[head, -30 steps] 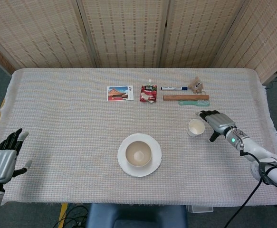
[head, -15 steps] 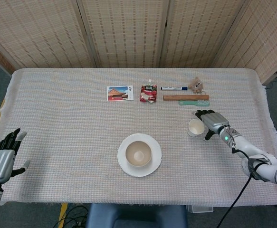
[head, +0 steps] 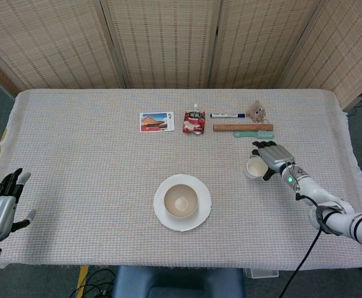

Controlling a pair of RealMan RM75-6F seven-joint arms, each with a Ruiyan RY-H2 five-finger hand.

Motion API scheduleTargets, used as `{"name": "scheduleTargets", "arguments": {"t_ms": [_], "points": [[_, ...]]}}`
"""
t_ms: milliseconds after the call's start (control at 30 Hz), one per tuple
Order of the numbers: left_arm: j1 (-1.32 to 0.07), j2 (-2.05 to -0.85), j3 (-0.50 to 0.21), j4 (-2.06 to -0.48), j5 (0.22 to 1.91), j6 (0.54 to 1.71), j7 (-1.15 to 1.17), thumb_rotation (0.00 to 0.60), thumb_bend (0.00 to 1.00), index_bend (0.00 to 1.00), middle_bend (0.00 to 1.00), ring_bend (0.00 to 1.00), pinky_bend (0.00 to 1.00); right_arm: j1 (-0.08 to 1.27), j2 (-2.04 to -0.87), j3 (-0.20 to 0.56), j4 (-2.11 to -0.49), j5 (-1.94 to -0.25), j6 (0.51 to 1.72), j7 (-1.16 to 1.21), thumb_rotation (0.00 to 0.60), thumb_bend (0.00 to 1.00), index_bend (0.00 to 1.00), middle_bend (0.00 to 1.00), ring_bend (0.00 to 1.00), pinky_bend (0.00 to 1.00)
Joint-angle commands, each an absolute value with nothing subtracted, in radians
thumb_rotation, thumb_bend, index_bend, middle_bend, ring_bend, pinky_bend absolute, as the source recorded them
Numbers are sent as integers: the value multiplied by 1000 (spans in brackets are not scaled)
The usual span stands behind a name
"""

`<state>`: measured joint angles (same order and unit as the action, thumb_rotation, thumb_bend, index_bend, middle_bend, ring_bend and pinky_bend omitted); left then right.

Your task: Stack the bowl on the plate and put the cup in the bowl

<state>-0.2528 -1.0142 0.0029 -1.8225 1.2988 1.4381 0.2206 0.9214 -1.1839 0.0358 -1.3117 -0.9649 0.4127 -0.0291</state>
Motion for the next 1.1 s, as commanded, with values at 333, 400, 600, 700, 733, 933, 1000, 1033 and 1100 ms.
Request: {"name": "scheduleTargets", "arguments": {"t_ms": [333,400,600,700,733,933,1000,1033,1100], "points": [[-237,-1022,-21,-1818,1307,1424,214,600,349,62,5,0,188,917,-1067,75,-1481,-969,450,1,600,254,340,0,0,0],[-236,-1026,-25,-1810,1308,1420,211,600,349,64,5,0,188,916,-1028,93,-1541,-983,445,21,600,254,341,0,0,0],[-233,-1029,-37,-1807,1311,1415,215,600,349,69,5,0,188,920,-959,141,-1673,-1051,436,62,600,254,341,0,0,0],[-224,-1022,-38,-1811,1316,1421,214,600,349,73,5,0,188,933,-944,157,-1723,-1072,442,55,600,254,340,0,0,0],[-220,-1020,-38,-1812,1318,1425,212,600,349,75,5,0,188,939,-941,160,-1736,-1074,445,50,600,254,340,0,0,0],[-187,-1000,-35,-1815,1339,1457,183,600,349,78,5,0,188,998,-939,178,-1811,-1040,450,9,600,254,341,0,0,0],[-175,-992,-33,-1816,1348,1470,171,600,349,78,5,0,188,1024,-948,178,-1829,-1016,450,-9,600,254,341,0,0,0],[-170,-989,-33,-1816,1352,1476,166,600,349,79,5,0,188,1037,-954,177,-1836,-1005,451,-19,600,254,341,0,0,0],[-158,-983,-32,-1816,1362,1488,153,600,349,79,5,0,188,1066,-970,171,-1849,-977,454,-43,600,254,341,0,0,0]]}}
